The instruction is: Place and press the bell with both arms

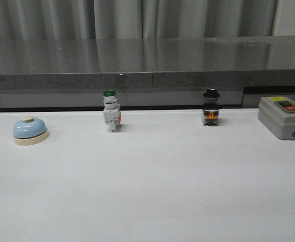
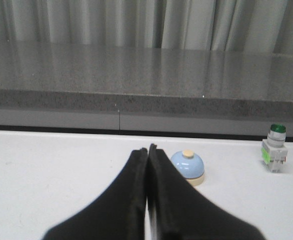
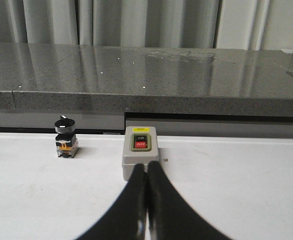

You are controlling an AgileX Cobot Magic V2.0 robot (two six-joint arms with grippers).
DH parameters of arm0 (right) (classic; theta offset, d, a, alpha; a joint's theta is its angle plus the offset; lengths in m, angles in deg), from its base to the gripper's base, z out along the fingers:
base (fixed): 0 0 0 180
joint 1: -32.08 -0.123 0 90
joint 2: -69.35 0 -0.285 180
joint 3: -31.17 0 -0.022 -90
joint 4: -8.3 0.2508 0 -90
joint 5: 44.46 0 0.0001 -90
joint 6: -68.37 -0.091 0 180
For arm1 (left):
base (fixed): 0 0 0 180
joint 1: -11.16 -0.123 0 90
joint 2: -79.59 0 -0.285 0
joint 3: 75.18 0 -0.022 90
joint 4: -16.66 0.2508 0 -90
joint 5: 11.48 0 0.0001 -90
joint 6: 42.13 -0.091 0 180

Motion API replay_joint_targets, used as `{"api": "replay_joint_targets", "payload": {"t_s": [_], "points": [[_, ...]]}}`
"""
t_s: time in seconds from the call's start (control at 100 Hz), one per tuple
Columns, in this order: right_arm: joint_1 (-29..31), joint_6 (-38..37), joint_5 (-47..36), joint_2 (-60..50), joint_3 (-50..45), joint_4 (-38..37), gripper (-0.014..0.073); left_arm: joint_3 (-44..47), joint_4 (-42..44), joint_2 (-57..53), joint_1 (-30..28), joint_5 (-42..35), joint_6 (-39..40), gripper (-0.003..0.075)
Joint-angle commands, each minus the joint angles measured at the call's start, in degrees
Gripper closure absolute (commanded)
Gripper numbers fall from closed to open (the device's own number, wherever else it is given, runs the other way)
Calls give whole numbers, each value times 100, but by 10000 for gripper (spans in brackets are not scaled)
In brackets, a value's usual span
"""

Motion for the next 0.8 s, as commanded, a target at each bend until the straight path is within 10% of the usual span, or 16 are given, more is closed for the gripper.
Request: {"api": "replay_joint_targets", "payload": {"t_s": [0.0, 0.32, 0.79], "points": [[23, 10, -463, -81, 84, -48, 654, 149, -34, -149, -16, -566, 46, 741], [23, 10, -463, -81, 84, -48, 654, -876, -272, 387, 0, -656, 111, 741], [23, 10, -463, -81, 84, -48, 654, -2901, -272, 2746, -1, 1278, 0, 741]]}}
